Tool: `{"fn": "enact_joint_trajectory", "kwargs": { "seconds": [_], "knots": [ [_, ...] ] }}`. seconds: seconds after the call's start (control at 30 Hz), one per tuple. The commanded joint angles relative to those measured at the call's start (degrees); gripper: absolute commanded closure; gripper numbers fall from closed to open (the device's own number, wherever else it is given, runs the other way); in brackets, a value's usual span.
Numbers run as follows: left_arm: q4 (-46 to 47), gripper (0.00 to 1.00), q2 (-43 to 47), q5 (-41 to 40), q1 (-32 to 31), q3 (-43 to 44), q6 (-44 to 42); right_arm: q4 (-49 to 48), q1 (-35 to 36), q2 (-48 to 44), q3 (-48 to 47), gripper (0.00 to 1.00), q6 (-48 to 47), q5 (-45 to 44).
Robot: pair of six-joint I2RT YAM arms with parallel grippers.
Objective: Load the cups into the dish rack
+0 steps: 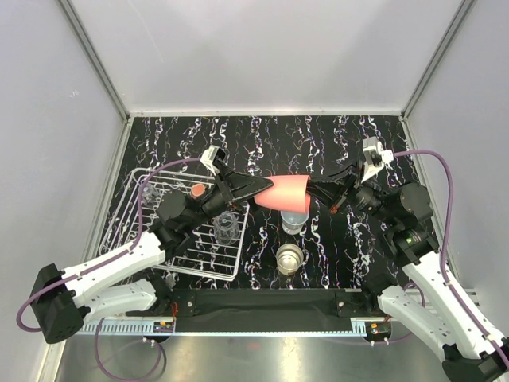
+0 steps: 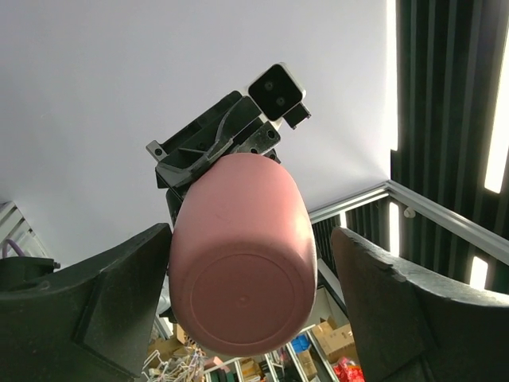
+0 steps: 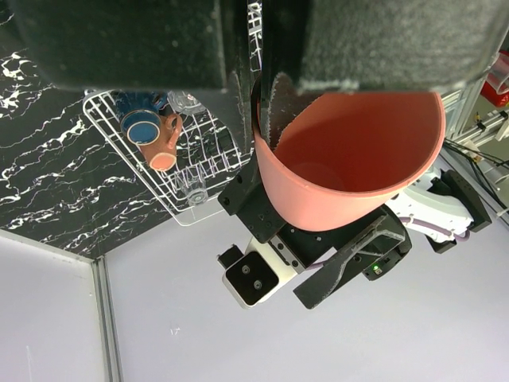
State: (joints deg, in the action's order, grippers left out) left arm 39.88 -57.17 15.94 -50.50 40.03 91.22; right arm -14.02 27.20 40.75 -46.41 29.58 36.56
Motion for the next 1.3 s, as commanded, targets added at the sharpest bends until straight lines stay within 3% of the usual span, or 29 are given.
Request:
{"fn": "enact_joint_trajectory", "kwargs": {
  "seconds": [0.0, 0.23, 0.3, 0.33, 0.43, 0.53, 0.57, 0.6, 0.8, 1.13, 1.23, 1.27],
  "knots": [
    [6.0, 0.17, 1.2, 1.5, 0.1, 0.6, -1.1, 0.9, 0.0, -0.8, -1.0, 1.0, -2.1, -1.0],
    [9.2, 0.31, 1.3, 2.0, 0.1, -0.5, -1.5, 2.0, 0.0, -0.8, -1.0, 1.0, -2.1, -2.3],
    [10.0, 0.4, 1.0, 2.2, 0.1, -0.4, -1.6, 2.3, 0.0, -0.9, -0.9, 1.0, -2.2, -2.5],
    [10.3, 0.51, 0.7, 2.5, 0.1, -0.3, -1.7, 2.4, 0.0, -0.9, -1.0, 1.0, -2.2, -2.5],
    [11.5, 0.61, 0.0, 3.1, 0.1, -0.1, -1.4, 3.4, 0.0, -0.6, -1.3, 1.0, -2.3, -3.3],
    [12.9, 0.56, -0.9, 4.2, 0.1, 0.2, -1.0, 3.5, -0.1, -0.3, -1.2, 1.0, -2.7, -3.9],
    [13.3, 0.42, -1.1, 4.8, 0.1, 0.2, -0.5, 3.5, 0.0, -0.5, -1.1, 1.0, -2.8, -4.1],
    [14.1, 0.37, -1.4, 5.1, 0.1, 0.2, -0.3, 3.5, 0.0, -0.7, -1.0, 1.0, -2.9, -4.5],
    [16.6, 0.24, -1.4, 4.5, 0.1, -1.4, 1.0, 5.6, 0.0, -1.6, -1.3, 1.0, -4.2, -6.5],
    [18.7, 0.23, -2.2, 5.1, 0.1, -1.5, 0.7, 7.7, 0.0, -1.1, -2.0, 1.0, -4.0, -7.2],
    [18.4, 0.29, -2.3, 5.2, 0.1, -1.0, 0.5, 7.8, 0.0, -1.4, -2.1, 1.0, -3.9, -7.3],
    [17.9, 0.41, -2.3, 5.3, 0.1, -0.7, 0.1, 7.8, 0.0, -1.6, -2.1, 1.0, -3.8, -7.4]
  ]
}}
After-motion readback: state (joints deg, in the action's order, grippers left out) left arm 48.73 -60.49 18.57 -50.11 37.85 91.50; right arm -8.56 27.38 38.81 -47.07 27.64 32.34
